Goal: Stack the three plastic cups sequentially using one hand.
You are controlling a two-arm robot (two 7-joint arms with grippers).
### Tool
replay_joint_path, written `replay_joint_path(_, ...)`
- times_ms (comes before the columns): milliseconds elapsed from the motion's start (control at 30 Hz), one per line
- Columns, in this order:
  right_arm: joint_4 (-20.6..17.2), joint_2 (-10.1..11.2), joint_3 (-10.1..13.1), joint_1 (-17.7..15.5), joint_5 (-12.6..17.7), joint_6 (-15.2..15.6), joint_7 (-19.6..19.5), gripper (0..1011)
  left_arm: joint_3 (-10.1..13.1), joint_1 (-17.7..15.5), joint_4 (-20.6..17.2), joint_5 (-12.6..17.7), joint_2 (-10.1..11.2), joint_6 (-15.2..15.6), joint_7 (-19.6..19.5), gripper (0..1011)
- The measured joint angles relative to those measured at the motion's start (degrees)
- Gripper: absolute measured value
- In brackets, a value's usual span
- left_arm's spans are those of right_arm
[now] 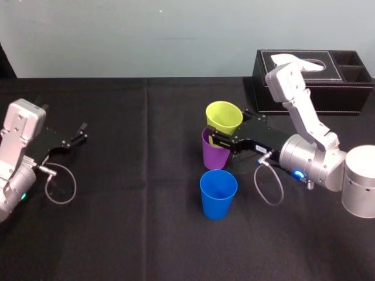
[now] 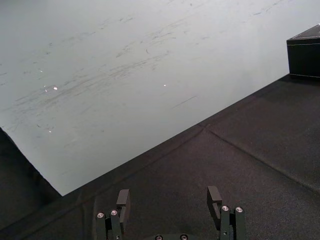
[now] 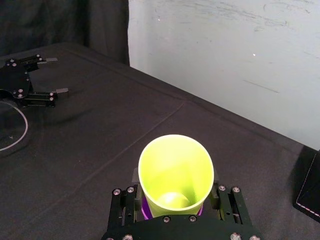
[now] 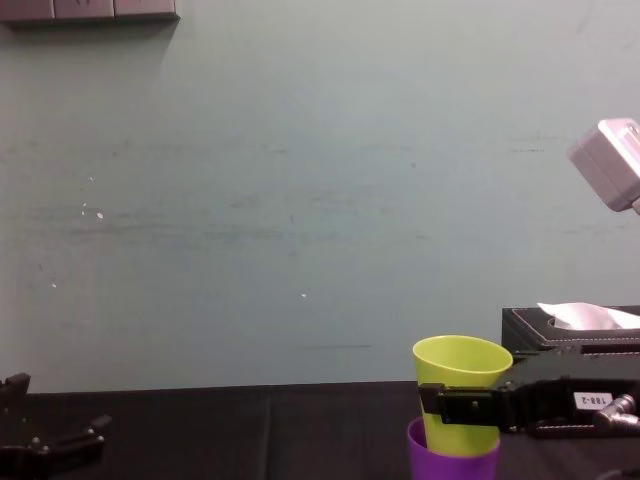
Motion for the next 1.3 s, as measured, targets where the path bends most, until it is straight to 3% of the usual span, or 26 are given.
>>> replay_joint_path(333,-0.15,0.03,-0.01,0.06,0.0,0.0,-0.04,732,0.0,0.0,0.0,0.0,0.0,0.0,0.0,1012)
replay_joint_path(733,-0.28,0.08,-0.07,0.11,-0.03,0.02,-0.09,1002,0.0,0.0,0.0,-0.01,0.0,0.0,0.0,1011)
replay_joint_path(1300,-0.59,0.37,-0.02,-0.09,-0.09,-0.08,-0.1,1002,0.0,0.0,0.0,0.0,0.0,0.0,0.0,1011)
